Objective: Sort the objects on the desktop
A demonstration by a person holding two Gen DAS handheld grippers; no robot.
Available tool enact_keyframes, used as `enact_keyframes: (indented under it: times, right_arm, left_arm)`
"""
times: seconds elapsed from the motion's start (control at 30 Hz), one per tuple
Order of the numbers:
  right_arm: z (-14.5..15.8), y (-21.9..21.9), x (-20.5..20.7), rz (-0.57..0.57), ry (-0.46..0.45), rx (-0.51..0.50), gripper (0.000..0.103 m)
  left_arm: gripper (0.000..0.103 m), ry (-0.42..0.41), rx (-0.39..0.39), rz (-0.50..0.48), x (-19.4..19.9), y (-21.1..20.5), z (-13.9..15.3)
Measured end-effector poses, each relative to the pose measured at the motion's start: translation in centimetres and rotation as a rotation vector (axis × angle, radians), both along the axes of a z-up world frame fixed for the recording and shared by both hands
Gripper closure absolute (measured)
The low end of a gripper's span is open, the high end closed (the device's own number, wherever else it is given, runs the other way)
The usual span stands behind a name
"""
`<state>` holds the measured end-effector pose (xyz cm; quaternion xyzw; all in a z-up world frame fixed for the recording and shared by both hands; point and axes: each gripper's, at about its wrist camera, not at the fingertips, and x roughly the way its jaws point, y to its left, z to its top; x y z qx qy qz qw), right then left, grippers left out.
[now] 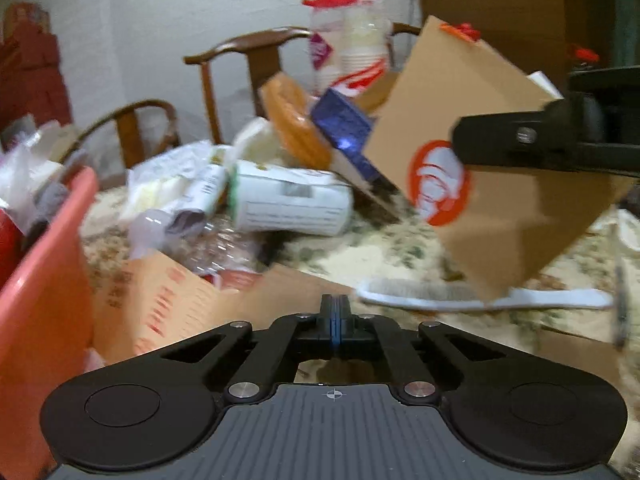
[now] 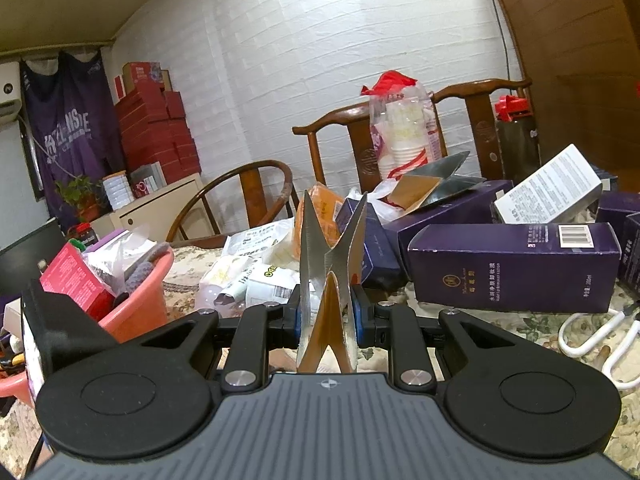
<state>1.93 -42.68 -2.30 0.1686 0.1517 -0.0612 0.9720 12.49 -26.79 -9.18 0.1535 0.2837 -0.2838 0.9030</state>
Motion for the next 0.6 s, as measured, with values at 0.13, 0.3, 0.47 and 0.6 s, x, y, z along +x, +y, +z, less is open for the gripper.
enact_keyframes:
  times: [0.13,0.3,0.47,0.6]
  right_arm:
    - [0.1,-0.1,-0.1,-0.001,-0.007,0.007,0.077]
    - [0.2,0.0,-0.2,0.007,-0.014,0.017,0.077]
    - [0.3,0.2,-0.4,0.012,-0.019,0.015,0.077]
    - [0.2,-0.1,-0.3,0.005,-0.015,0.022,0.077]
  left_arm:
    - [0.103,-0.019,-0.013,-0.001,-0.9,1.1,0.3]
    - [0.043,-0.016,-0.019,0.064,-0.2,2.5,1.4]
    - [0.012,-0.047,0.014,0.105,1.1,1.9,1.1]
    - [0.009,-0.055,0.115,0.083,2.3,0.5,0.0]
